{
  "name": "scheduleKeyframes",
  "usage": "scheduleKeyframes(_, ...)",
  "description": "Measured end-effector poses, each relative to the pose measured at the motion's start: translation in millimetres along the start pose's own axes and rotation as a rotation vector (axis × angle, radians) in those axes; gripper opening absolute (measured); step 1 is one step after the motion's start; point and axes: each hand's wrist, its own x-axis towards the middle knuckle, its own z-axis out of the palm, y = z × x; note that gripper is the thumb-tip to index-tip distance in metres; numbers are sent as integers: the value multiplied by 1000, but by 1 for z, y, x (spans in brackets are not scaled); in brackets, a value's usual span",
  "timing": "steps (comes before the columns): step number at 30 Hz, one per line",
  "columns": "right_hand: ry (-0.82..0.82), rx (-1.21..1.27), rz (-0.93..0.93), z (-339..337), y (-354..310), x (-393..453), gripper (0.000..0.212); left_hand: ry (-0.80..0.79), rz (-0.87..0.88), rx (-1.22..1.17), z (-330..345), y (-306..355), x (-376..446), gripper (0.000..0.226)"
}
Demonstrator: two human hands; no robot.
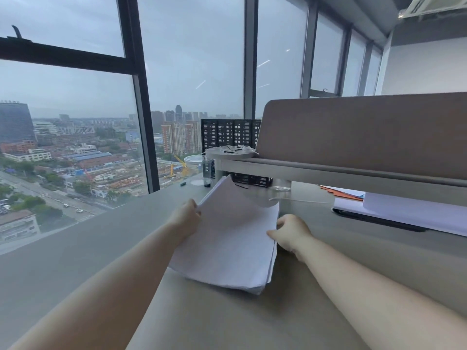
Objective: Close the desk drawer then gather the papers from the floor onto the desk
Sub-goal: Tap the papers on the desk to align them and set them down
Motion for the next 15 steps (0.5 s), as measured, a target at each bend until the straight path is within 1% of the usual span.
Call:
scheduleKeyframes(2, 2, -65, -16, 1, 3, 1, 25, 12, -4, 32, 9, -4, 6, 20)
scheduleKeyframes(4, 11, -171, -41, 1, 4, 2, 18, 13, -23, 67, 16, -7, 9, 28)
scheduleKeyframes(5, 21, -240, -61, 2, 5, 2, 20, 16, -29, 106, 19, -10, 10, 33)
scheduleKeyframes(7, 45, -364, -99, 3, 5, -1, 36, 21, -17, 214, 23, -15, 10, 40)
scheduleKeyframes(8, 49, -416, -118, 5, 5, -4, 38, 23, 1, 270, 25, -16, 9, 42)
scheduleKeyframes(10, 63, -539, -180, 9, 3, -11, 34, 17, 29, 362, 26, -17, 4, 43)
scheduleKeyframes(12, 85, -634, -251, 15, 1, -18, 18, 11, 42, 396, 26, -15, -1, 43)
scheduleKeyframes(13, 90, -661, -273, 18, -1, -23, 15, 12, 45, 394, 25, -14, -4, 43)
scheduleKeyframes(15, 94, -699, -282, 25, -3, -29, 26, 29, 64, 381, 24, -12, -9, 43)
